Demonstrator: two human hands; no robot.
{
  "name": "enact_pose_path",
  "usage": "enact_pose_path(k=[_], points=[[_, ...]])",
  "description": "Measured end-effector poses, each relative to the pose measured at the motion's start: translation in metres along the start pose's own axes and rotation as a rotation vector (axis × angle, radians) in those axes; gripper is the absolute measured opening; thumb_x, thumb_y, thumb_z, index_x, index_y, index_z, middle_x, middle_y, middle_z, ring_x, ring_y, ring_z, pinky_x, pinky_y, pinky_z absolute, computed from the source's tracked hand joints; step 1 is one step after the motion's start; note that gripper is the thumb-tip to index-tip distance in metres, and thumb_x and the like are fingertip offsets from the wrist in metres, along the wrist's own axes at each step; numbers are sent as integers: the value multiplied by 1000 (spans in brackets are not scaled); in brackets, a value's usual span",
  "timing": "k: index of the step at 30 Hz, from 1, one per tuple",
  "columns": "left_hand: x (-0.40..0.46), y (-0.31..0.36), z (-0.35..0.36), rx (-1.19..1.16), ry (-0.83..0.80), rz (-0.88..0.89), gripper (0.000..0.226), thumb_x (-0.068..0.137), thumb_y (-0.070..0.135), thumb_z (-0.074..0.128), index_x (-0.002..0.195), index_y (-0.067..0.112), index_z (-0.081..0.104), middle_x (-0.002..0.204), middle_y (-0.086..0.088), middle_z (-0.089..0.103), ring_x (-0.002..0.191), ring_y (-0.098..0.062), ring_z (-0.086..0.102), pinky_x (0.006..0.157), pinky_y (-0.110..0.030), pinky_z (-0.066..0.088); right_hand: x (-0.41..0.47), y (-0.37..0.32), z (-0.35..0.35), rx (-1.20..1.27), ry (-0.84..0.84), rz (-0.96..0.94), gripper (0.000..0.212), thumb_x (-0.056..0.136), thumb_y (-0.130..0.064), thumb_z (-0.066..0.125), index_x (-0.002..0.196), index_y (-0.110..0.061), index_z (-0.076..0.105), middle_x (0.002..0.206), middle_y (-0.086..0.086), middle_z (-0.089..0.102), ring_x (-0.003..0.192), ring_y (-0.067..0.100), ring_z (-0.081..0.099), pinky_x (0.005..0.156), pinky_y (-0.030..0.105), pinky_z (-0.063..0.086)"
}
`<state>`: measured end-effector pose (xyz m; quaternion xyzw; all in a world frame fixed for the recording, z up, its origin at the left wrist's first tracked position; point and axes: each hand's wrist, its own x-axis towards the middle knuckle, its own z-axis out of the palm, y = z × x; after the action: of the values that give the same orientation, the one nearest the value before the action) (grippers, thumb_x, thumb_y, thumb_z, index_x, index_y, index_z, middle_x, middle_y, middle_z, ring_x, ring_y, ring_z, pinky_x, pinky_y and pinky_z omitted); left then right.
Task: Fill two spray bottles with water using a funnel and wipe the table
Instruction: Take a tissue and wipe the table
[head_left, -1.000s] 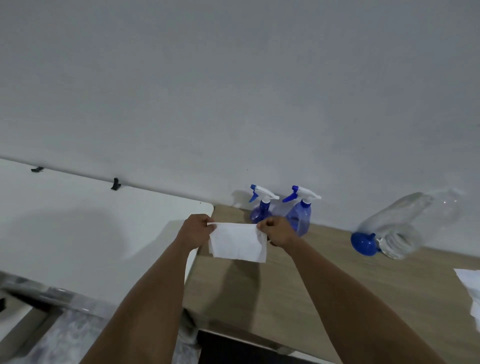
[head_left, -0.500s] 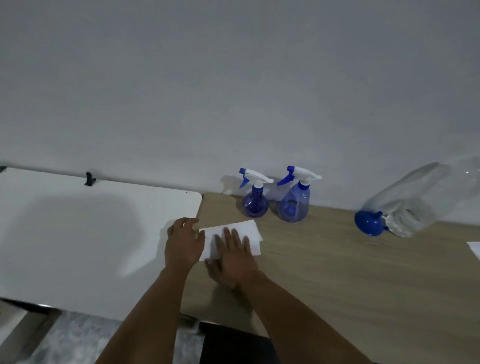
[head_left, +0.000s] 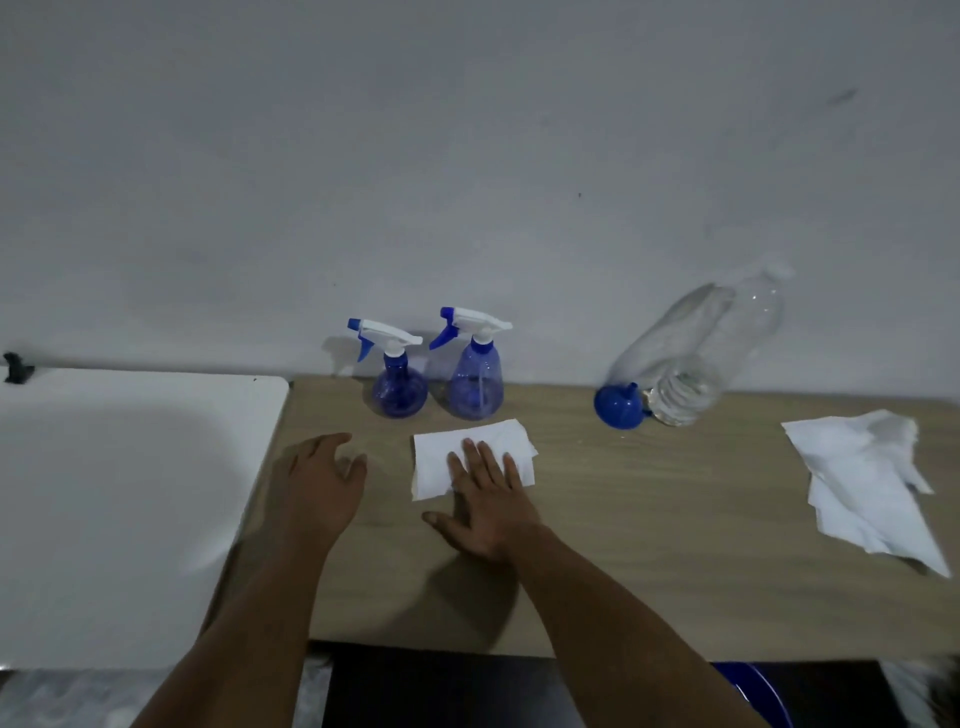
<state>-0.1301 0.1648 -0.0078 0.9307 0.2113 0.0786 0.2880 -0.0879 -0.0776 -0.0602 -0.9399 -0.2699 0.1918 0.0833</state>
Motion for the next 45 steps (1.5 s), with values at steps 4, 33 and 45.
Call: enact_pose_path(k=[4,33,45], points=[[-7,25,23,28,-22,32,37,89,38,66,124,25,65,129,-3,66,120,-28,59,106,-47,46,-25,57,-5,6,41,65,99,95,-83,20,167,-23,-9,172,4,-24,159,22,-25,129,53,-12],[-65,129,88,-48,26,36,33,84,13,76,116,5,70,116,-21,68,108,-41,63,101,-46,46,-160,279,-32,150,111,696,101,92,-86,20,168,-23,-6,174,7,-18,161,29,-19,126,65,-5],[-72,40,10,9,-13,12,38,86,35,70,121,21,67,123,-6,67,114,-31,61,103,-46,48,-176,123,29,228,246,878,106,92,-84,11,167,-11,-4,173,18,-17,159,35,-23,126,63,-9]])
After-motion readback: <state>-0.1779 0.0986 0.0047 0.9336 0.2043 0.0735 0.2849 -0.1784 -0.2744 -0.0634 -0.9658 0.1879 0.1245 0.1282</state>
